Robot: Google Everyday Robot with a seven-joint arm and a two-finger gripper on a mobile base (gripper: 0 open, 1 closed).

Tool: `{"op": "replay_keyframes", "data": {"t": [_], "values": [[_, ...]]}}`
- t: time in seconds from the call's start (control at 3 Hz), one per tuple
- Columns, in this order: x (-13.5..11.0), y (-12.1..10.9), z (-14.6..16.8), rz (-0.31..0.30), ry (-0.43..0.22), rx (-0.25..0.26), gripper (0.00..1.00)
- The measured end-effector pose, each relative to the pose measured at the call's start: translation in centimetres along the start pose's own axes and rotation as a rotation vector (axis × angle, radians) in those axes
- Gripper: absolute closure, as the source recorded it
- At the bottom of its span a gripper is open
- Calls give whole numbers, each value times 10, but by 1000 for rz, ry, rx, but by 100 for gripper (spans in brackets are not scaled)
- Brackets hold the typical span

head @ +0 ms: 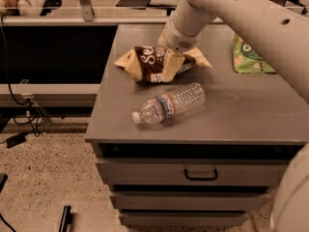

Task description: Pick brown chip bag

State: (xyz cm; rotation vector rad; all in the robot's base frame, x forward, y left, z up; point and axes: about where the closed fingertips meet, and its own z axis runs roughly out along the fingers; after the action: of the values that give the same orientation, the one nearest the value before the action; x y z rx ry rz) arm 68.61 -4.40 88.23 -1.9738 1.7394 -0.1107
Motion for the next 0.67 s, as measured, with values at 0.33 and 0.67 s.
{"op": "replay_keyframes", "data": {"t": [0.33,0.67], "values": [[7,0,2,6,40,20,49],[6,1,-5,-11,68,42,73]]}}
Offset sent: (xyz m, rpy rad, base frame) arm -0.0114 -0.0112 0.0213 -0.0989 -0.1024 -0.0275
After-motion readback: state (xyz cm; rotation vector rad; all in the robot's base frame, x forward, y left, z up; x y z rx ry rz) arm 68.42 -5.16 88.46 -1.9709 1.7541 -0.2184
